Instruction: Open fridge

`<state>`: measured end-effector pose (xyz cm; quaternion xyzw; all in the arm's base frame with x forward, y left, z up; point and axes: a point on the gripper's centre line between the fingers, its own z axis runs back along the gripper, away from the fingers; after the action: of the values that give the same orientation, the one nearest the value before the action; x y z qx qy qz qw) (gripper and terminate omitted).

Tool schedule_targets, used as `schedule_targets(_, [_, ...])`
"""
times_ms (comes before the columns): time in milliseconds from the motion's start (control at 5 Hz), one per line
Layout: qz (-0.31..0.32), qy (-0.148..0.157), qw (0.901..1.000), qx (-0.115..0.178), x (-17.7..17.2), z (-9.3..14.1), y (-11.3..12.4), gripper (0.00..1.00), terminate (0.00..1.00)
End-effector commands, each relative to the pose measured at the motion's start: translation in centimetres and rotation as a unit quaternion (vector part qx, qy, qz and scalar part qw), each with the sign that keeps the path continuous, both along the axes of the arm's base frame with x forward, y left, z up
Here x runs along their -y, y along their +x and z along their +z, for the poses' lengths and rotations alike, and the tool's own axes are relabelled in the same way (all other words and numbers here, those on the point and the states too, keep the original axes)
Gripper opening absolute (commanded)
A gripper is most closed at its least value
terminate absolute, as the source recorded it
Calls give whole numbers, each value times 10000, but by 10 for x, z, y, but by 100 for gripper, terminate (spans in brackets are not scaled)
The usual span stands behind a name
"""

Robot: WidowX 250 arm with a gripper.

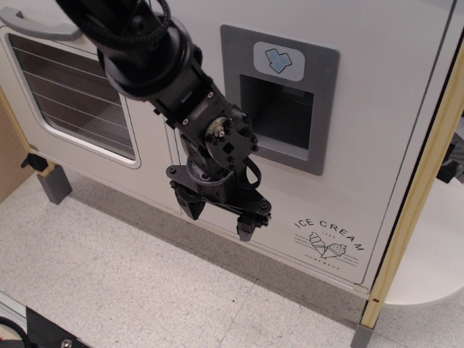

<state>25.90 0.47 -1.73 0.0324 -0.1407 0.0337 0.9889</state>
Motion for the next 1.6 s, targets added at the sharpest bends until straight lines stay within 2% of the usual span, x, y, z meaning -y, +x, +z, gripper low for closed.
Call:
schedule_targets(0, [0,0,10000,0,0,0,0,100,0])
schedule_targets(200, [104,138,9995,251,-28,14,6,100,0])
schedule_targets(400, [194,140,9989,411,-60,39,17,100,0])
schedule_targets(600, [179,123,9974,683,-79,56,20,100,0])
schedule_targets(800, [-10,86,9968,791,-93,70,25,100,0])
schedule_targets(1000, [-159,-53,9959,887,-97,69,37,100,0])
schedule_targets(1400, [-86,156,9951,977,-102,67,62,100,0])
